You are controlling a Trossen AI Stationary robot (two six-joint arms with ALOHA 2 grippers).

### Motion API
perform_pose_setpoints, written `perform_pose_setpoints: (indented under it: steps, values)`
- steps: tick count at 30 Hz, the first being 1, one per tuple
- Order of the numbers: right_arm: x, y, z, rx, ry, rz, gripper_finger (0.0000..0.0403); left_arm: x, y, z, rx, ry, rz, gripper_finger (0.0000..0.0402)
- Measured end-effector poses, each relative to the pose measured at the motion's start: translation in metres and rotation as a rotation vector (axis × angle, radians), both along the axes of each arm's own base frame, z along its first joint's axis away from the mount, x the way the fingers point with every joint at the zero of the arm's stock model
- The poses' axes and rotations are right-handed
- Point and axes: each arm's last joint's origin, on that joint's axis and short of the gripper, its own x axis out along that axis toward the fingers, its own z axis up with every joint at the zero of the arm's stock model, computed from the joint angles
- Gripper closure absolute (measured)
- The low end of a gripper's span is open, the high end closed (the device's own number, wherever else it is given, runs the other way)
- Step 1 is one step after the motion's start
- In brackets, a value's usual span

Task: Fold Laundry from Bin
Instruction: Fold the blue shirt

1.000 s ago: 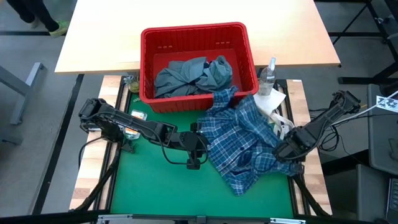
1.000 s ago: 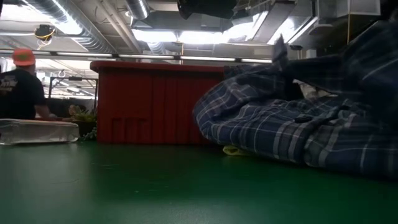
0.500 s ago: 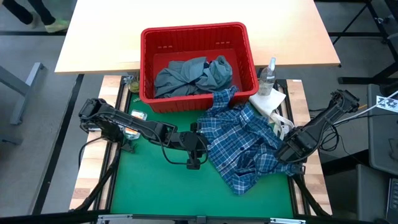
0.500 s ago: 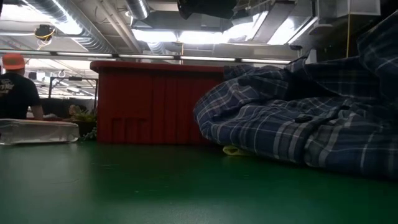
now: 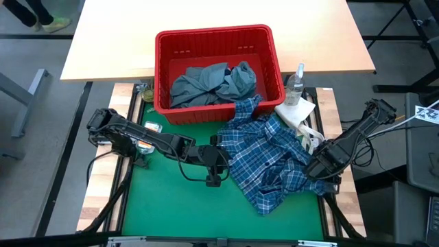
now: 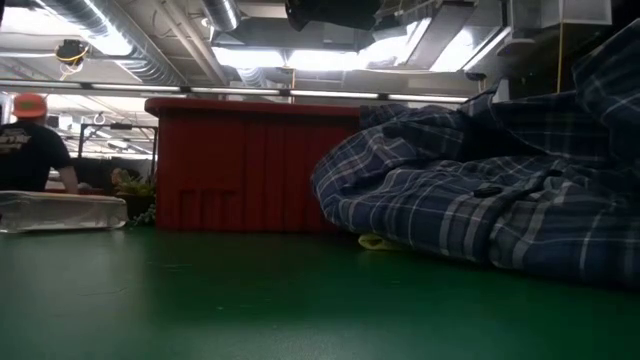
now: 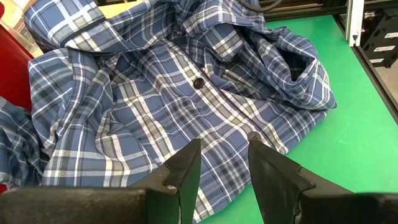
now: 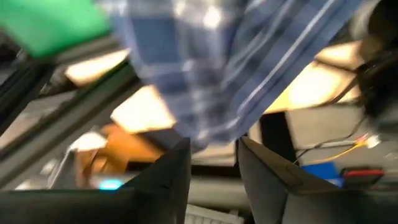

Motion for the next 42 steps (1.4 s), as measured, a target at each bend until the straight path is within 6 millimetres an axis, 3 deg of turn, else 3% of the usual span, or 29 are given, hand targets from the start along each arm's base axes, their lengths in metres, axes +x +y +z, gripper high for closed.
perform_pose_setpoints:
  steps: [5, 10, 19, 24, 28, 32, 42]
  values:
    - [-0.004, -0.001, 0.005, 0.083, 0.033, -0.012, 0.0269, 0.000, 0.000, 0.000, 0.000, 0.000, 0.000, 0.0273]
    - [-0.003, -0.003, 0.027, 0.088, -0.116, 0.002, 0.0269, 0.000, 0.000, 0.000, 0.000, 0.000, 0.000, 0.0273]
    - [0.005, -0.014, 0.085, -0.109, -0.626, -0.040, 0.0269, 0.000, 0.000, 0.000, 0.000, 0.000, 0.000, 0.0273]
    - [0.016, -0.018, 0.098, -0.307, -0.948, -0.029, 0.0269, 0.000, 0.000, 0.000, 0.000, 0.000, 0.001, 0.0273]
    - [0.033, -0.007, 0.095, -0.327, -1.122, 0.080, 0.0269, 0.000, 0.000, 0.000, 0.000, 0.000, 0.001, 0.0273]
    - [0.050, 0.008, 0.084, -0.314, -1.186, 0.208, 0.0269, 0.000, 0.000, 0.000, 0.000, 0.000, 0.001, 0.0273]
    - [0.081, 0.034, 0.039, -0.409, -1.051, 0.376, 0.0269, 0.000, 0.000, 0.000, 0.000, -0.003, 0.001, 0.0273]
